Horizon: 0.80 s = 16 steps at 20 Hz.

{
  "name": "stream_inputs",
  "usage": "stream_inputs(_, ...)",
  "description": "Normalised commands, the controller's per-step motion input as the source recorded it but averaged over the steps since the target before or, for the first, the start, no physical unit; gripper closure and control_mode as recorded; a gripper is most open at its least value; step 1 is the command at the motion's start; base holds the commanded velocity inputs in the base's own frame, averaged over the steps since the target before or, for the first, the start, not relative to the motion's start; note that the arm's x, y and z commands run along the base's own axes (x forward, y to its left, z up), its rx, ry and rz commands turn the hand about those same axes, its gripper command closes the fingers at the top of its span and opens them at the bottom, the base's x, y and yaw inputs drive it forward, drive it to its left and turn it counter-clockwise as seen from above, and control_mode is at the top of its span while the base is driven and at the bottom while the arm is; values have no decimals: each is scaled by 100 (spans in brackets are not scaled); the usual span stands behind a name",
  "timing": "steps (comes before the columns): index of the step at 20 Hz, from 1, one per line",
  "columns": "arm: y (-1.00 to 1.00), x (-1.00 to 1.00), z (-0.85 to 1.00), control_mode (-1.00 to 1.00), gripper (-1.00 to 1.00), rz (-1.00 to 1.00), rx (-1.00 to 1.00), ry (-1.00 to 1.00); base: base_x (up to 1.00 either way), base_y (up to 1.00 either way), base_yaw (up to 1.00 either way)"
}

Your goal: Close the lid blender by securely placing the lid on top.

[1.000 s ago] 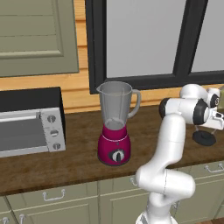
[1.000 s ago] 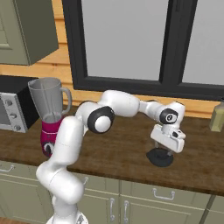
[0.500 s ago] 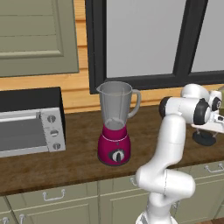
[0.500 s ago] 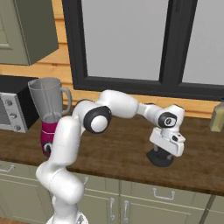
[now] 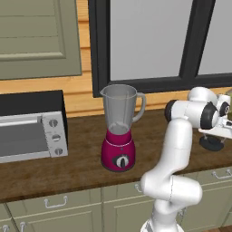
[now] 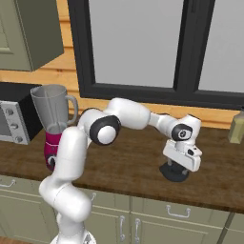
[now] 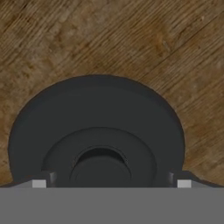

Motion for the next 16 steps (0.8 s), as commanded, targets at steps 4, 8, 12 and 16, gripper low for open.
stream_inputs(4, 6, 0, -27, -100, 100, 0, -2, -3, 0, 0, 0)
stream_inputs(8, 1, 0, -27, -100, 100, 0, 0, -2, 0, 0, 0)
stream_inputs(12, 0, 0, -4, -100, 100, 0, -1, -4, 0, 0, 0)
stream_inputs(16, 0, 0, 0, -100, 100, 0, 0, 0, 0, 0, 0)
